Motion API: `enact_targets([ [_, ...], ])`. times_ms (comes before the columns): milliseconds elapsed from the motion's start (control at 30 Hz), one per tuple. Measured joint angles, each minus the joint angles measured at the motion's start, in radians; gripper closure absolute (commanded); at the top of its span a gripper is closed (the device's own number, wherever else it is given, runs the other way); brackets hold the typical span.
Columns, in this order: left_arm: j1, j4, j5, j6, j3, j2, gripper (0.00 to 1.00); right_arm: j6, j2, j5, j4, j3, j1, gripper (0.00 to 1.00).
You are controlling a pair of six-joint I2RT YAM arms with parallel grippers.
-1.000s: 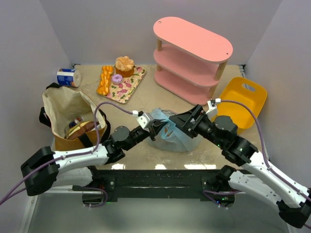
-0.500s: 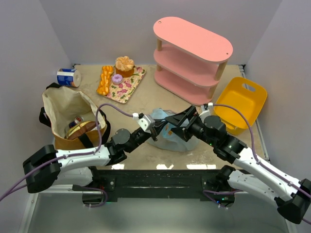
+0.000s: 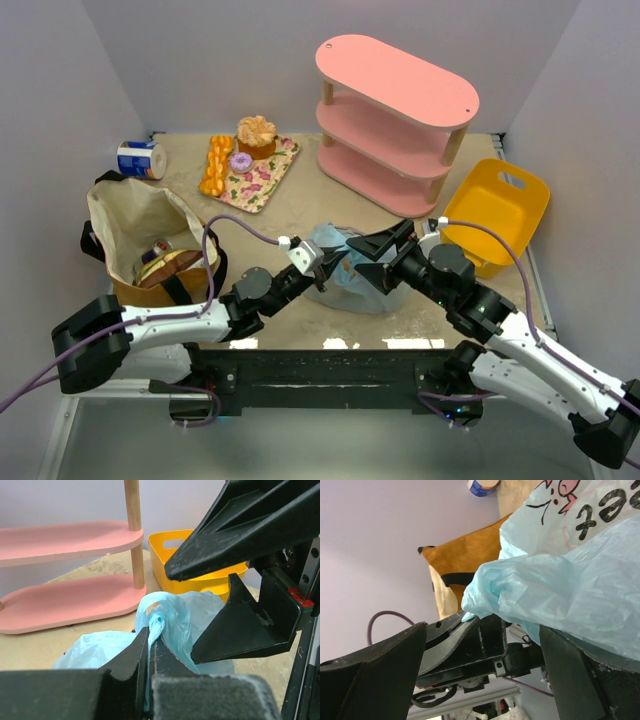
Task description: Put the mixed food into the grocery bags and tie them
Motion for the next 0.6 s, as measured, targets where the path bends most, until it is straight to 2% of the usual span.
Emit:
enact_targets([
  [333, -0.001, 0.011, -0.021, 0.008, 0.000, 0.026, 1.00, 0.063, 0.046, 0.018, 0.011, 0.025, 0.021, 0.01],
  [600, -0.002, 0.011, -0.040, 0.019, 0.000, 0.028, 1.00, 0.065, -0.005, 0.078, -0.098, 0.088, 0.029, 0.01],
])
